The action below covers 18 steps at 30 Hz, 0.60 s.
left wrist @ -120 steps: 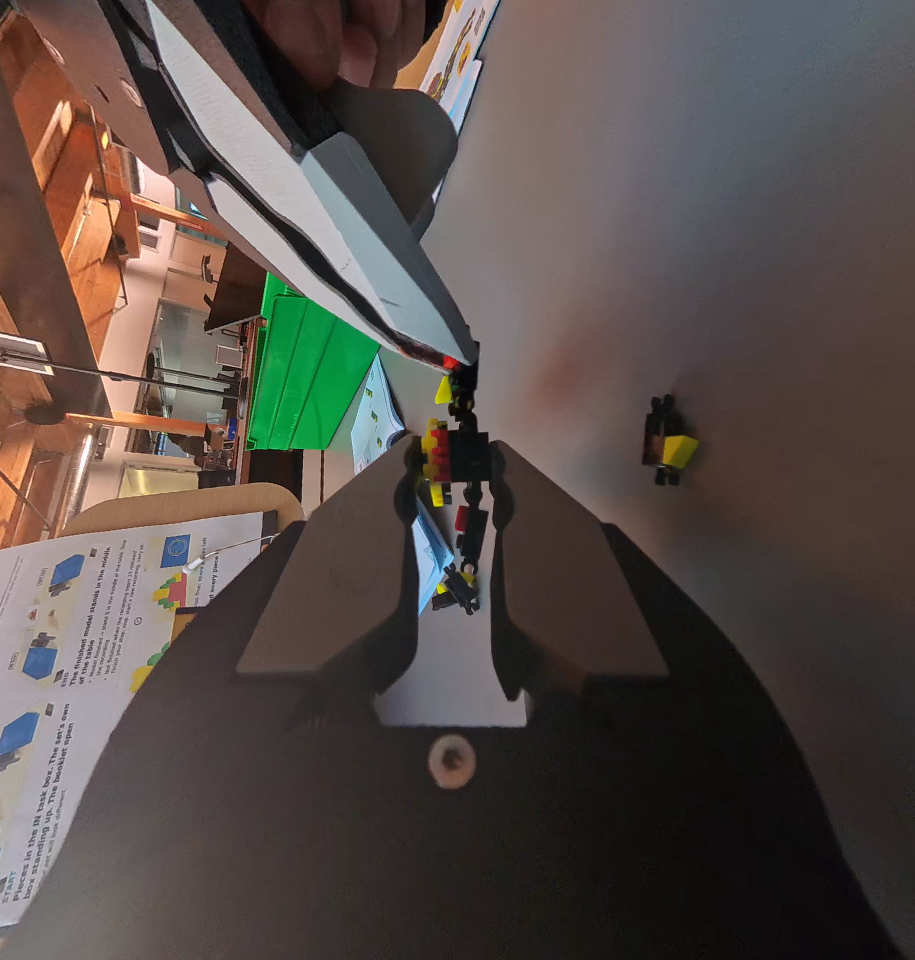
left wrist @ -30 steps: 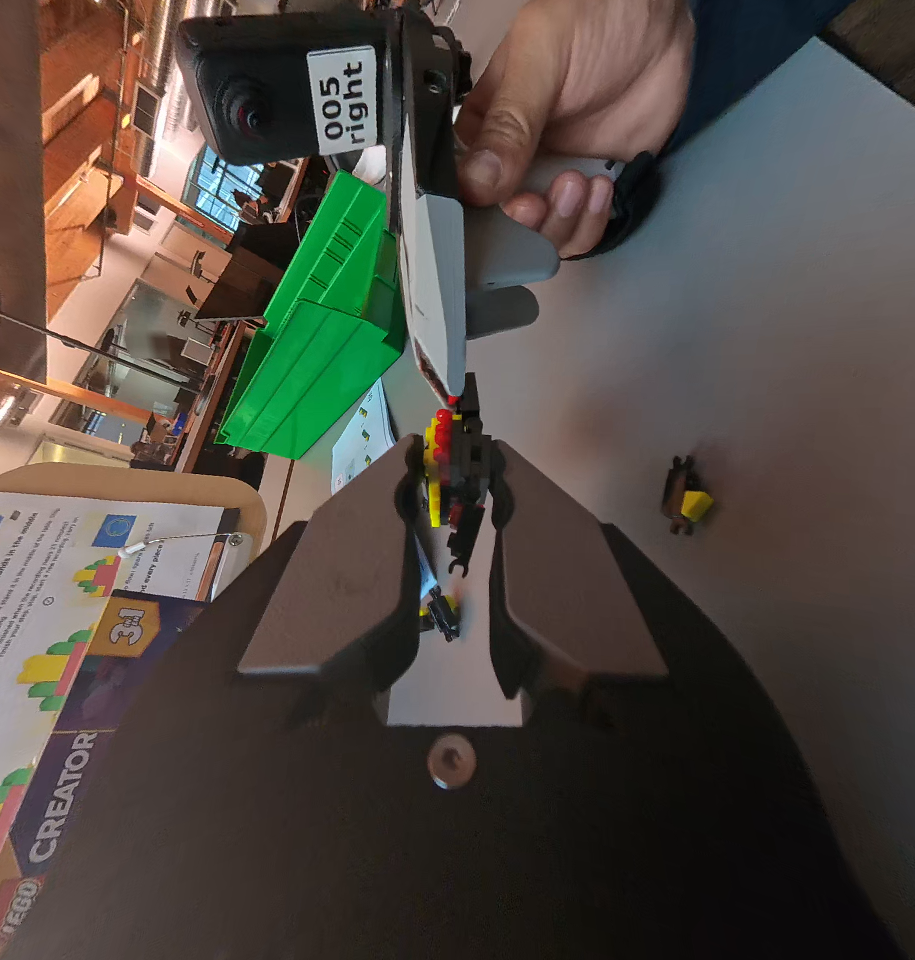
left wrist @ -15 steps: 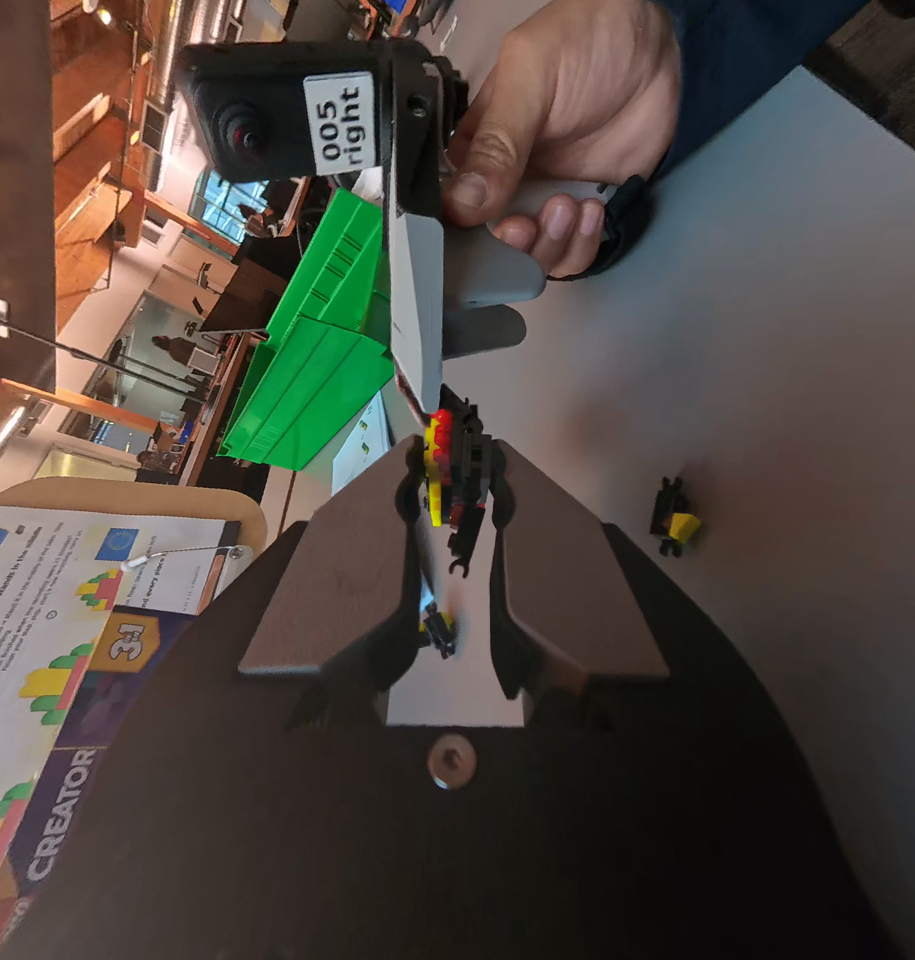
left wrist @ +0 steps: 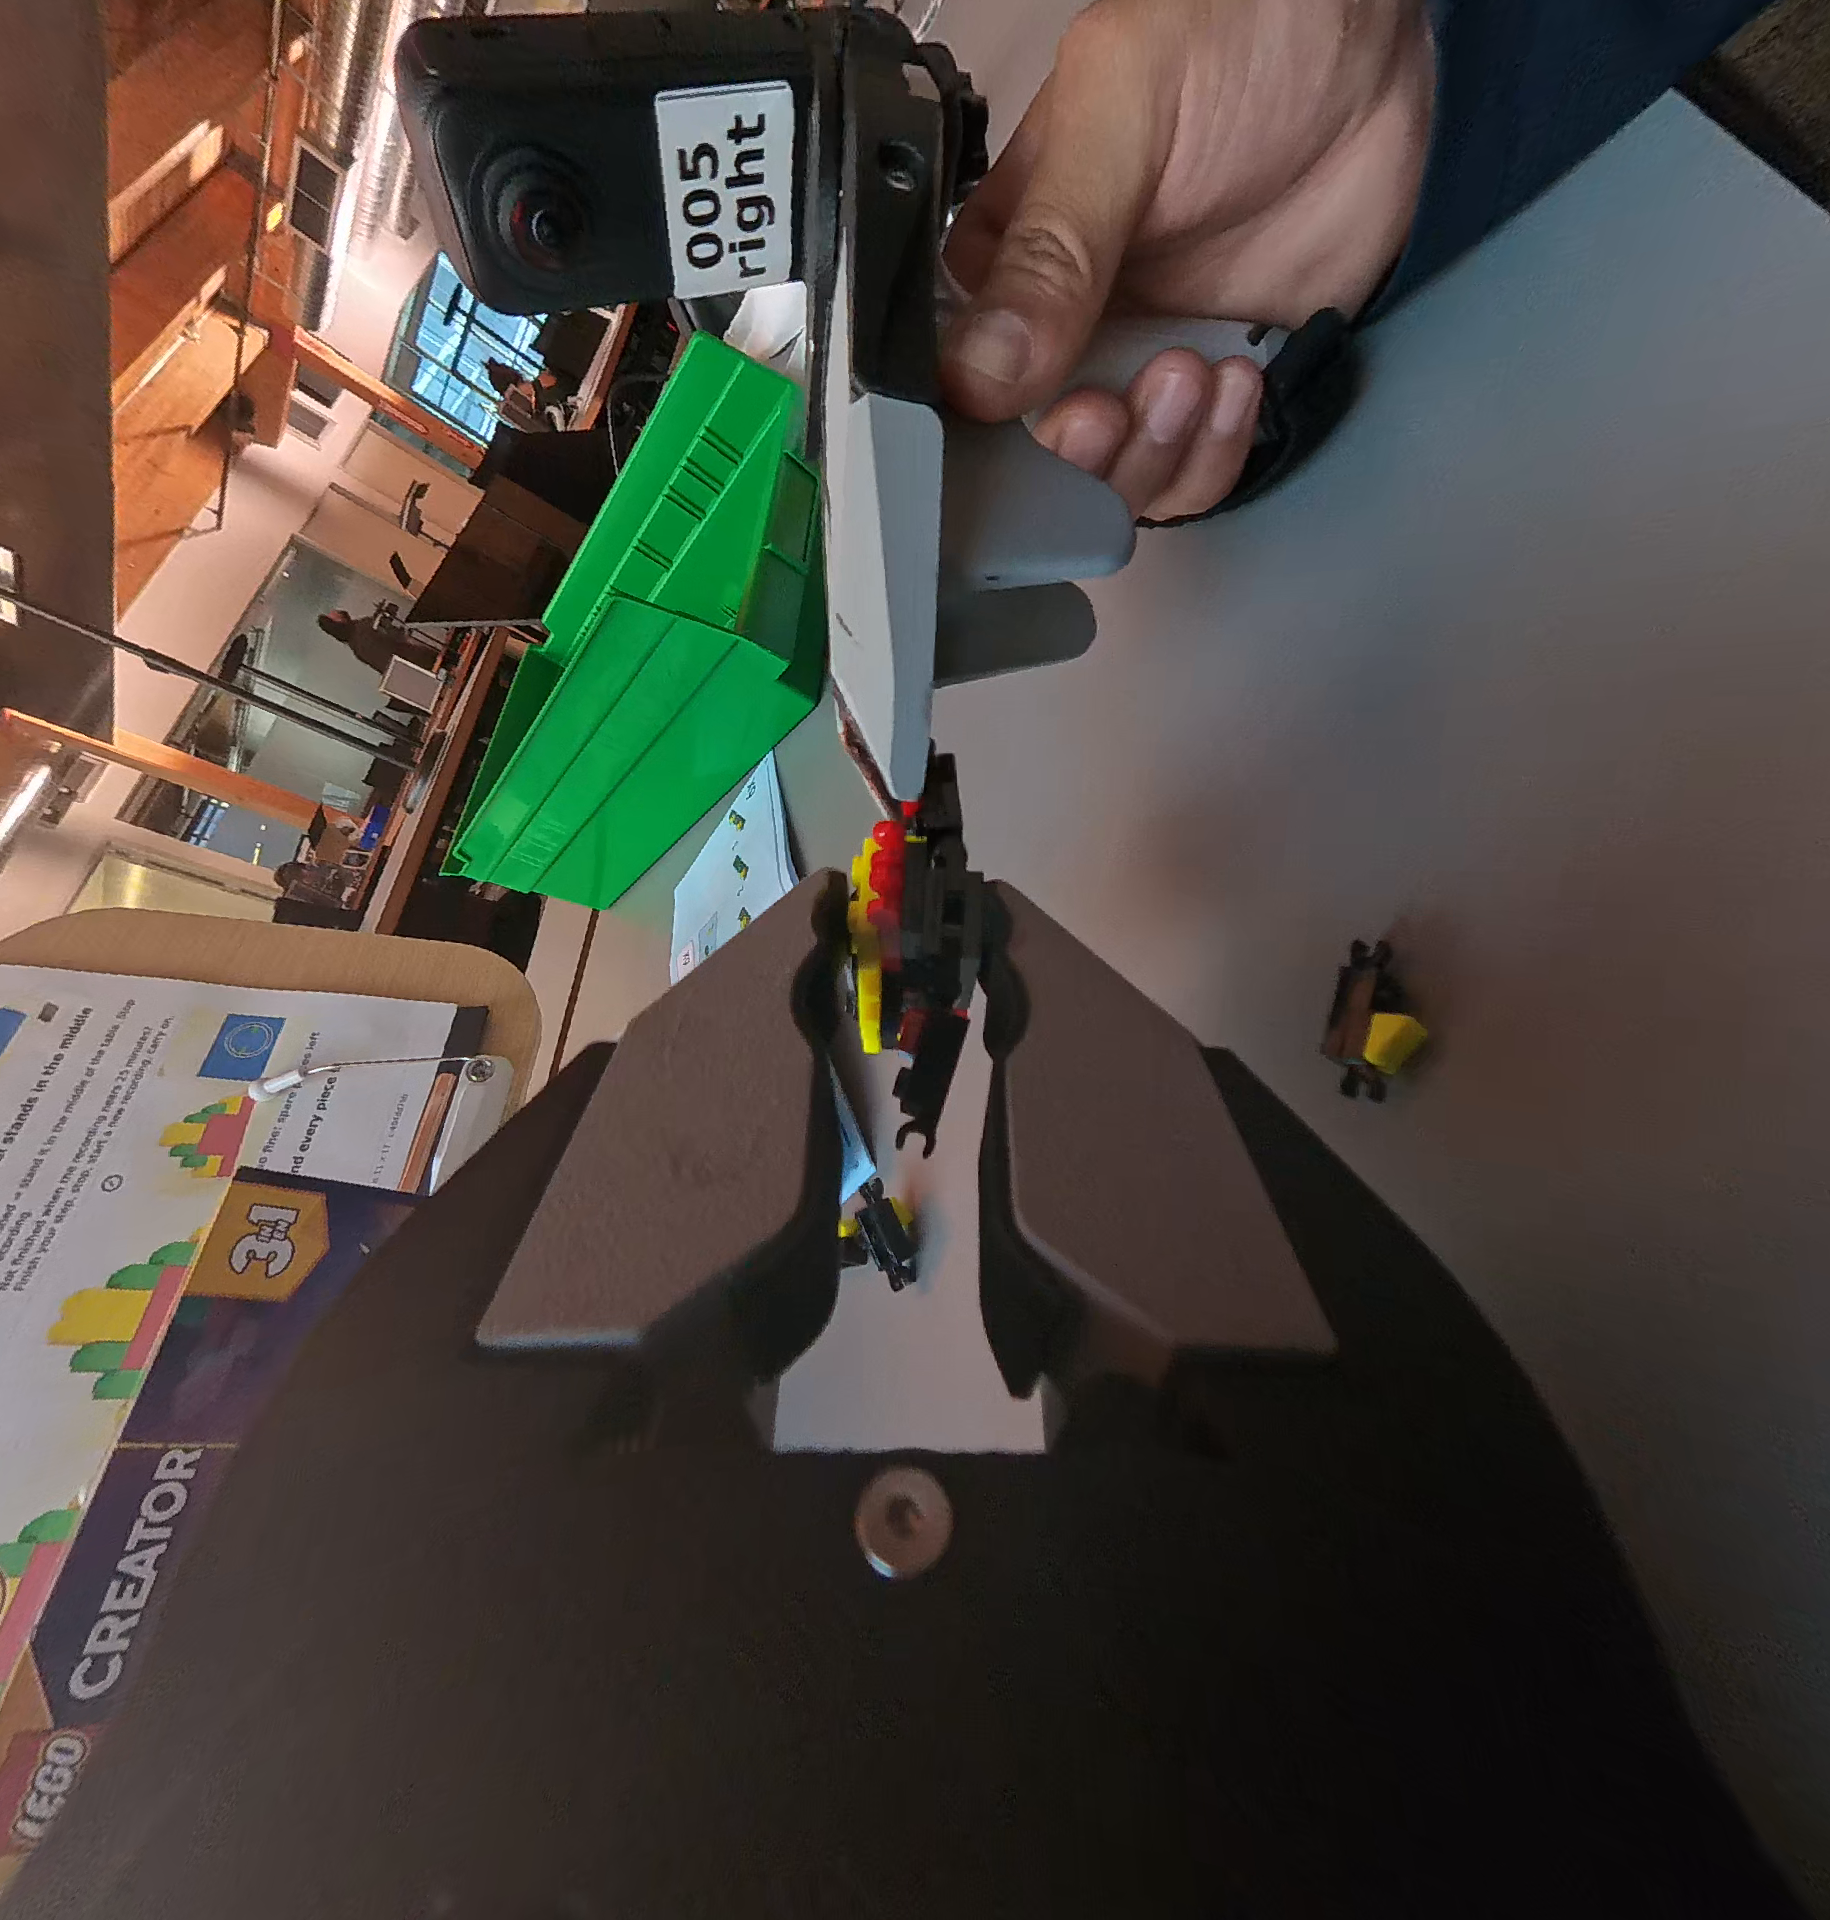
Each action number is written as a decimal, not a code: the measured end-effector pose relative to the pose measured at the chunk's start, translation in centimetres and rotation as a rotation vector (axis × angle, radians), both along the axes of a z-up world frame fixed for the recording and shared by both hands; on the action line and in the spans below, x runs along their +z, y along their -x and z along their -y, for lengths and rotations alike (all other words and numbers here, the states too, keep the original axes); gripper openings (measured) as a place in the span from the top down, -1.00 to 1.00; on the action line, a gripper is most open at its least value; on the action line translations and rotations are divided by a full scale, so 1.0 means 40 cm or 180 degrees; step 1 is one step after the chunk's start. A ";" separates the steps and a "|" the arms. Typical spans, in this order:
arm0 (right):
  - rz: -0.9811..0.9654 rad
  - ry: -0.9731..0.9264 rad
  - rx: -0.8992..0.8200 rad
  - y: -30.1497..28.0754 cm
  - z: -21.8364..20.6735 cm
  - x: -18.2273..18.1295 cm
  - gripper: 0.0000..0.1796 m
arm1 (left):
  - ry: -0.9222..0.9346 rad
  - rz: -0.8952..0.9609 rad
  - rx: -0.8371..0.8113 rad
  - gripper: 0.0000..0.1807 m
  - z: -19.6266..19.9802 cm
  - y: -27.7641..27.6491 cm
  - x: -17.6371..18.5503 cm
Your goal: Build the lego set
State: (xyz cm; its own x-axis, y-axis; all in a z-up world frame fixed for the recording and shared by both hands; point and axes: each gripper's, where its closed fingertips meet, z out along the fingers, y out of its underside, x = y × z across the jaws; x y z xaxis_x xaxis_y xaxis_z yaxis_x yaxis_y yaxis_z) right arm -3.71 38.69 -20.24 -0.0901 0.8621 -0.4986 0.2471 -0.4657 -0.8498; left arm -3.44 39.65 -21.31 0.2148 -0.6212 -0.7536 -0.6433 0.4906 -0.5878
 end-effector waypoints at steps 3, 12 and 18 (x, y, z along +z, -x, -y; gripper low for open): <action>0.0024 0.0006 -0.0016 0.001 -0.002 -0.003 0.95 | 0.0050 0.0024 0.0024 0.76 -0.004 0.003 0.001; -0.0080 0.0190 -0.0034 0.006 -0.010 0.006 0.94 | -0.0086 0.0034 0.0071 0.75 -0.013 0.008 0.009; -0.0178 -0.0232 -0.0057 -0.014 -0.003 0.028 0.82 | -0.0644 0.0004 0.0196 0.76 -0.022 0.029 0.048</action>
